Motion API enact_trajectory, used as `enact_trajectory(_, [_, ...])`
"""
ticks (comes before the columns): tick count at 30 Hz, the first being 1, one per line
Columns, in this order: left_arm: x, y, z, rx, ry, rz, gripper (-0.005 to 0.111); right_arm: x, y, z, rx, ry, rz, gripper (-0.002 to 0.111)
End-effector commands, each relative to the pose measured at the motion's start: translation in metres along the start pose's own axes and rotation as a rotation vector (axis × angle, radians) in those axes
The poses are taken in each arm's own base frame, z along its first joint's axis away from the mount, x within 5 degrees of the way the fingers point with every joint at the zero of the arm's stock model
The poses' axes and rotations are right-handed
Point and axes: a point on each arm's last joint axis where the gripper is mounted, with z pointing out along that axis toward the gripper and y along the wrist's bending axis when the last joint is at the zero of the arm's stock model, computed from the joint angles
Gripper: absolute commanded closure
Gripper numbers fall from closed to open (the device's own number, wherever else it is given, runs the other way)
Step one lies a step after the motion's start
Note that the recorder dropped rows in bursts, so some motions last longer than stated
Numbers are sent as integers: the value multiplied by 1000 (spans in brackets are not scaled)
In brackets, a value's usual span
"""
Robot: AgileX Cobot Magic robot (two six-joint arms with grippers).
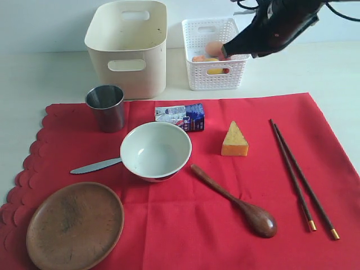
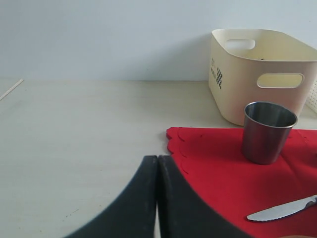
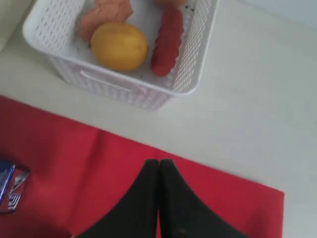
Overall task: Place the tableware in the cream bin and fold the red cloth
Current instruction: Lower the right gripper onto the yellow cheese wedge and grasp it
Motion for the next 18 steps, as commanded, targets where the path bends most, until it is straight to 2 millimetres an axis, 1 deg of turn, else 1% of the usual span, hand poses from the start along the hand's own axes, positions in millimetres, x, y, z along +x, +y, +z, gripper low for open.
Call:
enact_trajectory(1, [-2,0,-1,4,-15,0,104,17,8,-15,-51,-52,5,108])
enact_trajectory(5, [-2,0,-1,4,-15,0,104,29,26,-28,-87,-58,-33,108])
enact_trajectory(7, [-2,0,-1,4,-15,0,104,36,37,-31,-104,-44,-60,108])
enact_trajectory(10, [-2,0,-1,4,-15,0,104,46,52,-30,-124,-3,-92,108])
enact_trajectory(11, [-2,0,-1,4,-15,0,104,52,59,-26,-126,37,-55,104])
enact_trajectory(12, [-2,0,-1,4,-15,0,104,54,61,-23,-125,57,-38,101])
enact_trajectory(13, [-2,0,-1,4,-15,0,104,58,65,-17,-121,90,-12,92])
enact_trajectory(14, [-2,0,-1,4,-15,0,104,60,66,-14,-123,99,-4,87])
enact_trajectory(15, [-2,0,-1,4,-15,0,104,62,69,-9,-132,113,14,75])
enact_trajectory(16, [-2,0,-1,4,-15,0,104,62,69,-8,-131,118,11,70])
enact_trajectory(18, [-2,0,-1,4,-15,0,104,69,72,5,-126,155,-3,49])
